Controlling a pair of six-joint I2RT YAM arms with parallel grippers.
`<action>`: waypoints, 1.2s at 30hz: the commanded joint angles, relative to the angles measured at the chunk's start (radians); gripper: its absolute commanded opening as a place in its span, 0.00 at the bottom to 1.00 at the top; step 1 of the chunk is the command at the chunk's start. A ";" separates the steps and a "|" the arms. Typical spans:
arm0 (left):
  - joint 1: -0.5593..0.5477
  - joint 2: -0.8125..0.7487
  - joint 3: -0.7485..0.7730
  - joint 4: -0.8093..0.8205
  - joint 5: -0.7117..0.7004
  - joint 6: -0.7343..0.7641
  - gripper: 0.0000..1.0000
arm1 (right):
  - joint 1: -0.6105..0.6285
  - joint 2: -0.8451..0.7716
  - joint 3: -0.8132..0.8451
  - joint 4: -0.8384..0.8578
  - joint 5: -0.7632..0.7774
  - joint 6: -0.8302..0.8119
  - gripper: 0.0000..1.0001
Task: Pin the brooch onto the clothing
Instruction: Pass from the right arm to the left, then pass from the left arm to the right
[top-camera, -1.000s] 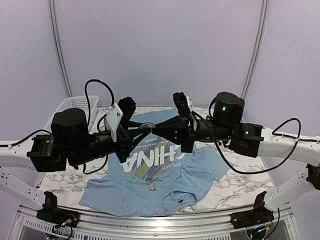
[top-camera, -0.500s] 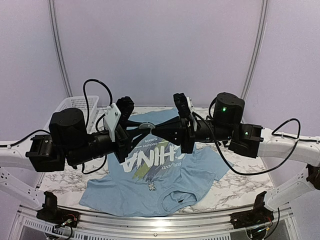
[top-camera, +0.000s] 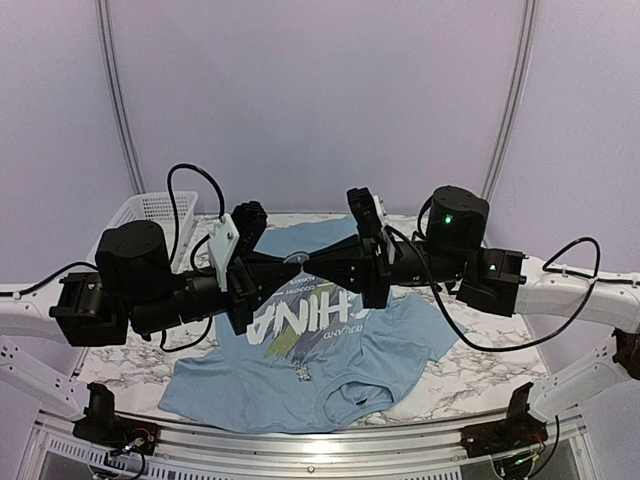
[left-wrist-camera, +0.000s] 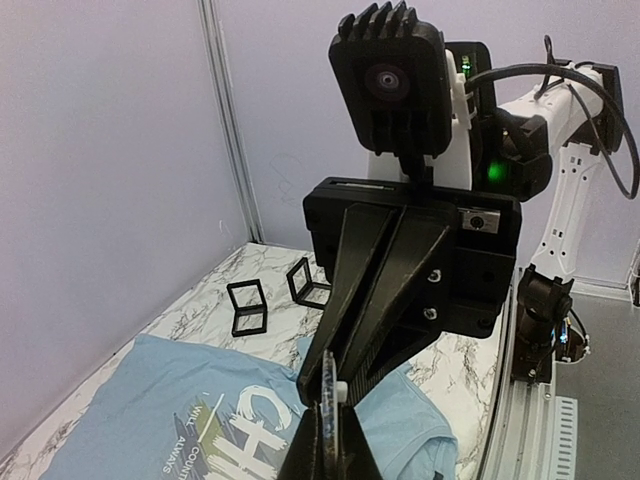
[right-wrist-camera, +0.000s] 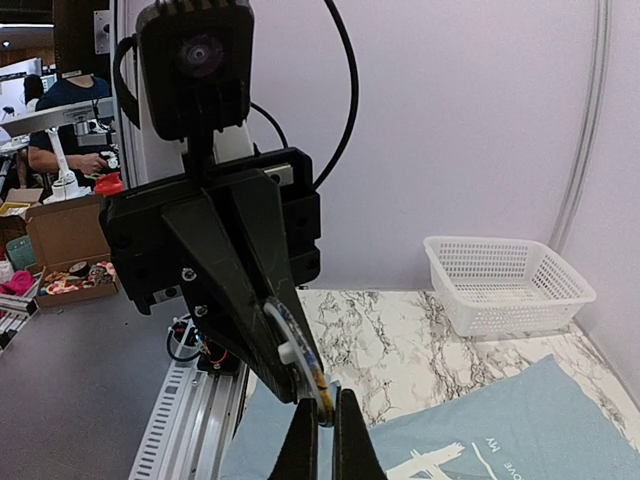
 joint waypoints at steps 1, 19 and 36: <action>0.013 -0.039 -0.006 0.046 -0.049 -0.006 0.00 | -0.003 -0.015 -0.005 0.005 -0.047 -0.003 0.00; 0.013 -0.004 0.013 0.018 0.064 0.012 0.00 | -0.016 0.011 0.018 0.005 -0.174 -0.029 0.10; 0.014 0.004 0.038 -0.041 0.158 0.026 0.00 | -0.039 0.013 0.042 -0.033 -0.150 -0.029 0.09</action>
